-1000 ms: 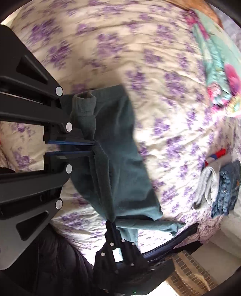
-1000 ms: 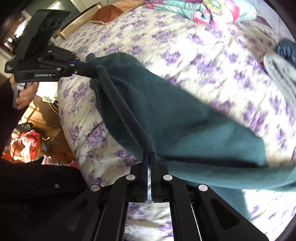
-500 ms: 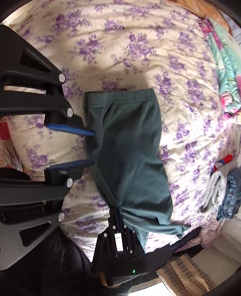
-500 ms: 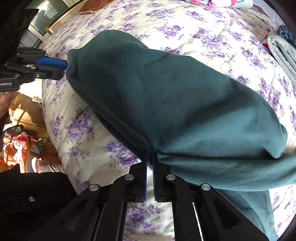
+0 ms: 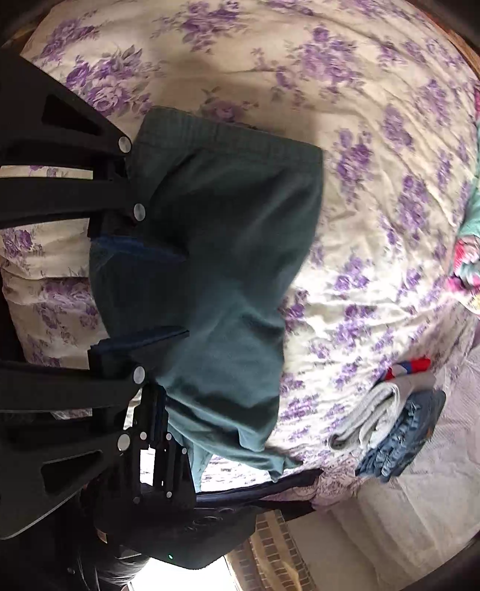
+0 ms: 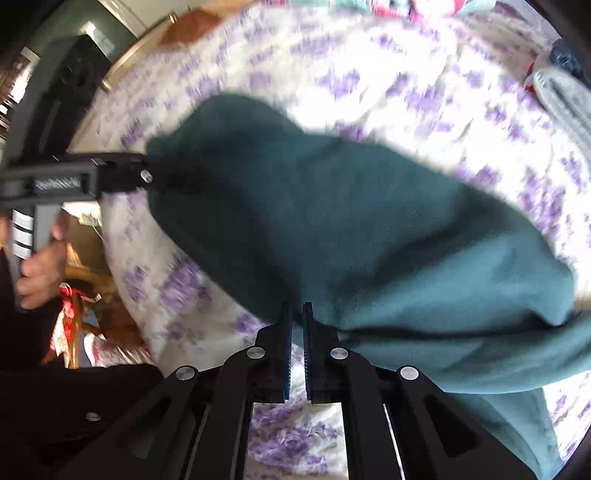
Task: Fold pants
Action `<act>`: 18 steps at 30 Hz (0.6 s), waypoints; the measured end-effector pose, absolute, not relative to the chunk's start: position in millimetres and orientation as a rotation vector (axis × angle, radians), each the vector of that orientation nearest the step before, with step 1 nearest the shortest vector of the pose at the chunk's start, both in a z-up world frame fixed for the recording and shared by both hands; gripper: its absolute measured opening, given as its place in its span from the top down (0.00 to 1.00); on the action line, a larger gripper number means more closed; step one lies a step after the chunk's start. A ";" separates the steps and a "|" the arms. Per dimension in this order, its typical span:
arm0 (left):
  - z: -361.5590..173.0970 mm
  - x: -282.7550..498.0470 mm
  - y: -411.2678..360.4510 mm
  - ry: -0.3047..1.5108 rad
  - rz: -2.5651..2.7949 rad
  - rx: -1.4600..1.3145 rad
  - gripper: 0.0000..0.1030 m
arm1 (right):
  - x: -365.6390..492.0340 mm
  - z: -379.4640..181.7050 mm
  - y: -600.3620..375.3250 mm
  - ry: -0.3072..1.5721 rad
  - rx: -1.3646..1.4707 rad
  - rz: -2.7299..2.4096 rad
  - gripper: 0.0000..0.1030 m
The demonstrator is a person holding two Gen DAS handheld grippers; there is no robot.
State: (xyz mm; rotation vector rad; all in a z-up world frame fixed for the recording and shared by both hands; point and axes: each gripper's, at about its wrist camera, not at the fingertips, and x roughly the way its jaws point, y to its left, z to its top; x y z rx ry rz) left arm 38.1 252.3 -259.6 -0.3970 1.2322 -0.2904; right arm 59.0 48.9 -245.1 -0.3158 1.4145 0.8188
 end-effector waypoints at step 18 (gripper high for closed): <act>-287.7 35.5 271.8 1.245 -0.274 -0.525 0.77 | 300.7 -147.2 -286.6 1.401 0.108 -0.159 0.58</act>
